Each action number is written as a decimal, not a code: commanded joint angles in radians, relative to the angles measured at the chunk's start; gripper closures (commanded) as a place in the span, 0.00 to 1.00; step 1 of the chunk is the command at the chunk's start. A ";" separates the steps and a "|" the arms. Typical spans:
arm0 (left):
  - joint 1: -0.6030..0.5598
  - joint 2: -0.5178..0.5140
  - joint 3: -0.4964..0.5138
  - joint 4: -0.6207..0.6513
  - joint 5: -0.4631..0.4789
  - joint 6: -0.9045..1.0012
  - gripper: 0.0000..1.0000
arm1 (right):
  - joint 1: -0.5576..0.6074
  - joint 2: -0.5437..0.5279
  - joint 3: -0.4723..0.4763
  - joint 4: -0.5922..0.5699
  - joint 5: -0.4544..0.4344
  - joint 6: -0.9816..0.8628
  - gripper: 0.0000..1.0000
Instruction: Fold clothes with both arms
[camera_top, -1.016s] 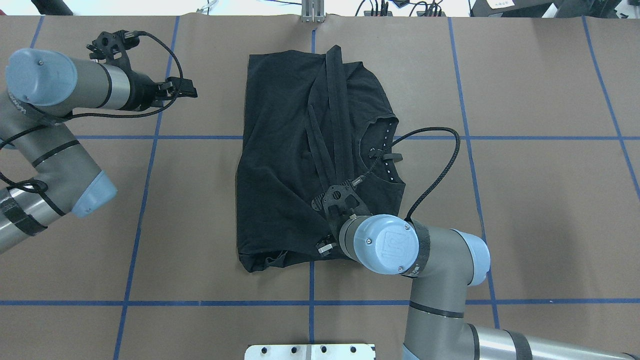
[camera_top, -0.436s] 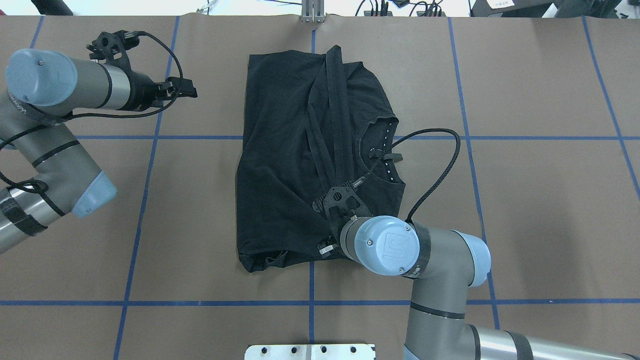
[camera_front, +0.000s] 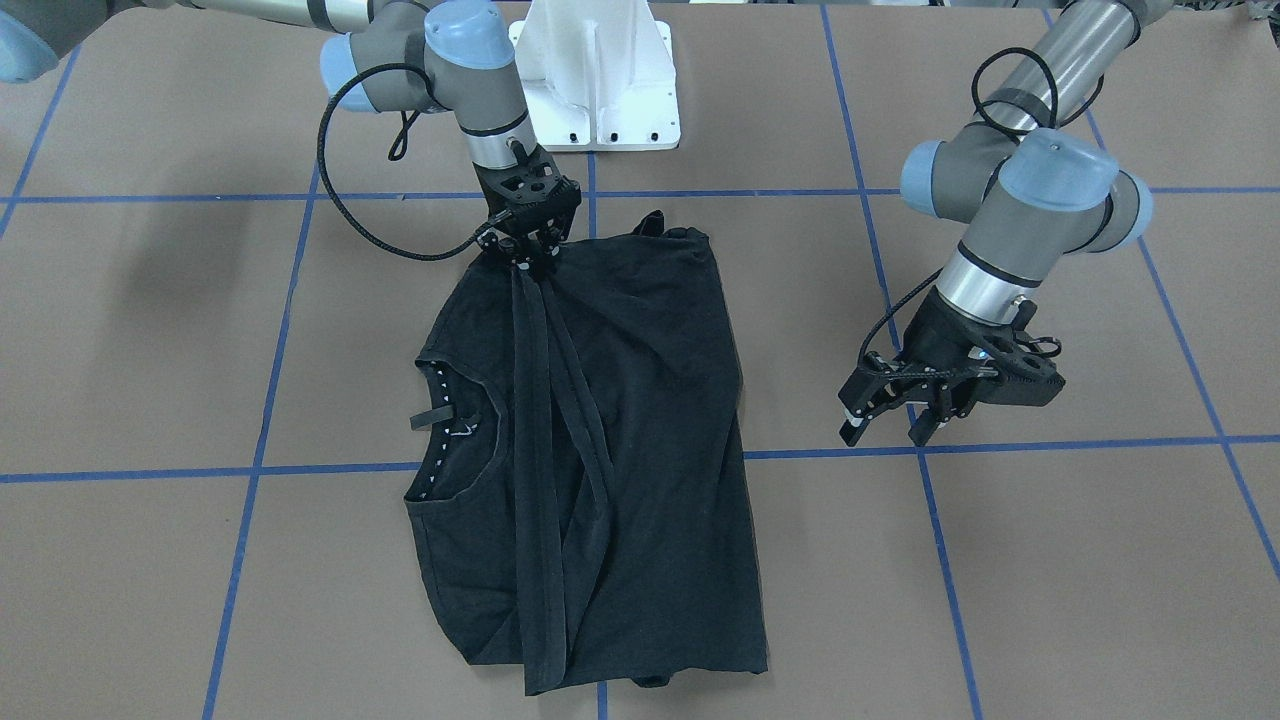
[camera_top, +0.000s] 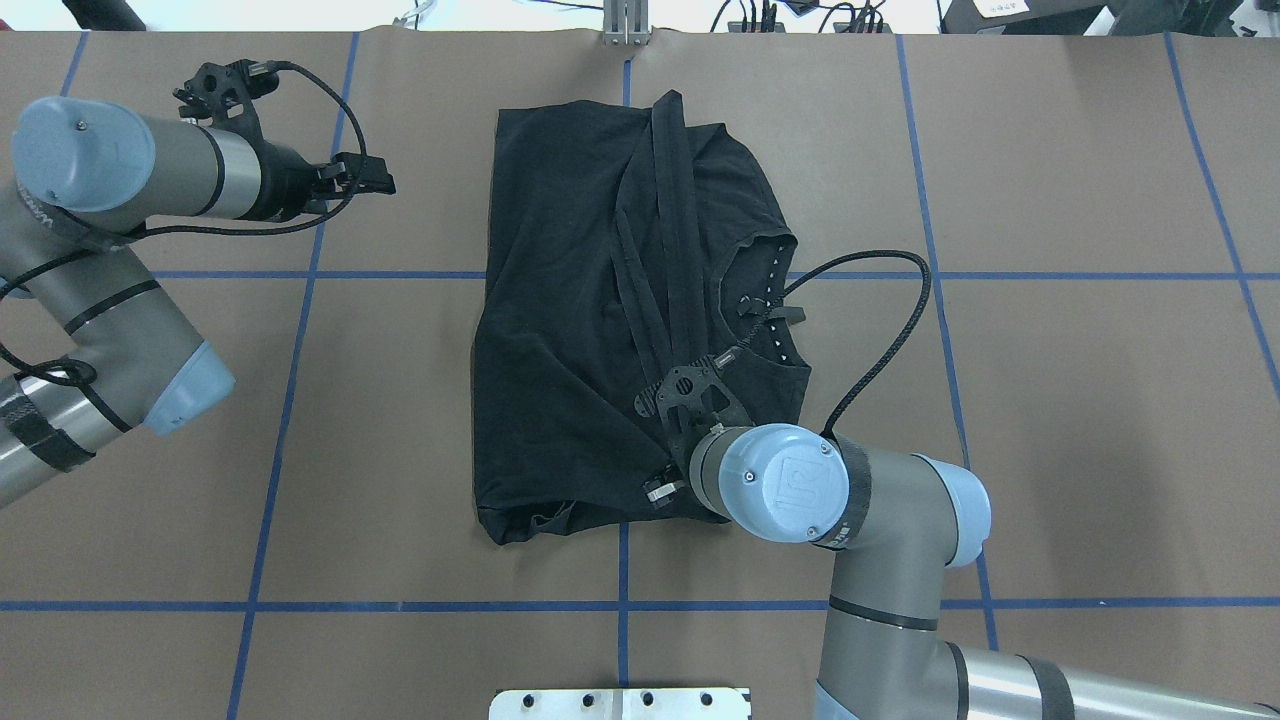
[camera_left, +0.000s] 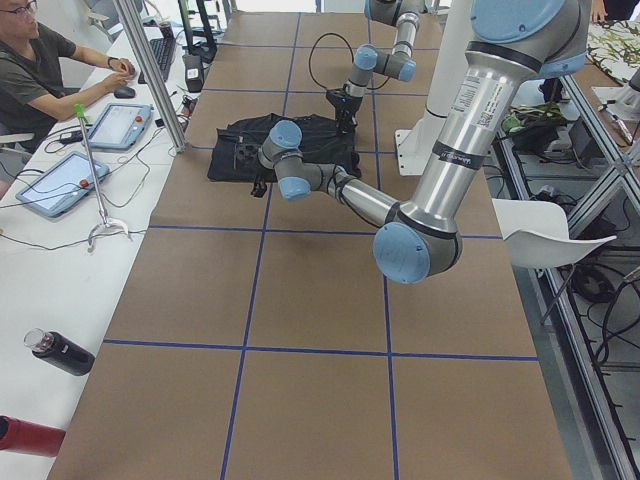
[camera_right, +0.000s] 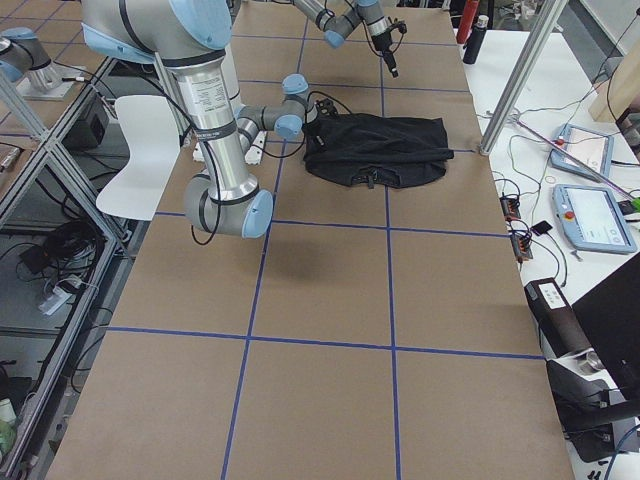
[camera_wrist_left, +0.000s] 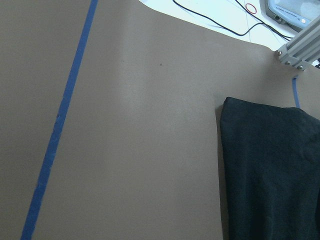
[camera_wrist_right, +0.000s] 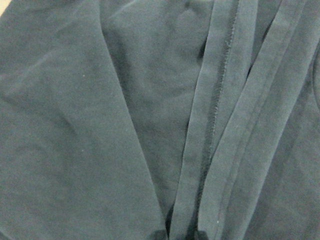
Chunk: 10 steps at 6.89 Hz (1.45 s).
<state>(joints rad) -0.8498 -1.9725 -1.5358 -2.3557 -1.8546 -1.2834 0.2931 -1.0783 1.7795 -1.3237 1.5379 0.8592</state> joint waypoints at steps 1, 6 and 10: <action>0.000 -0.002 -0.004 -0.001 0.000 -0.004 0.00 | 0.000 -0.025 0.009 0.006 -0.001 0.001 0.80; 0.003 -0.005 -0.004 -0.001 0.000 -0.031 0.00 | 0.003 -0.068 0.049 0.008 0.007 0.003 1.00; 0.005 -0.008 0.000 -0.001 0.002 -0.033 0.00 | -0.012 -0.089 0.087 0.003 0.001 0.015 0.98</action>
<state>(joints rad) -0.8458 -1.9791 -1.5373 -2.3562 -1.8539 -1.3161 0.2933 -1.1699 1.8640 -1.3172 1.5455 0.8659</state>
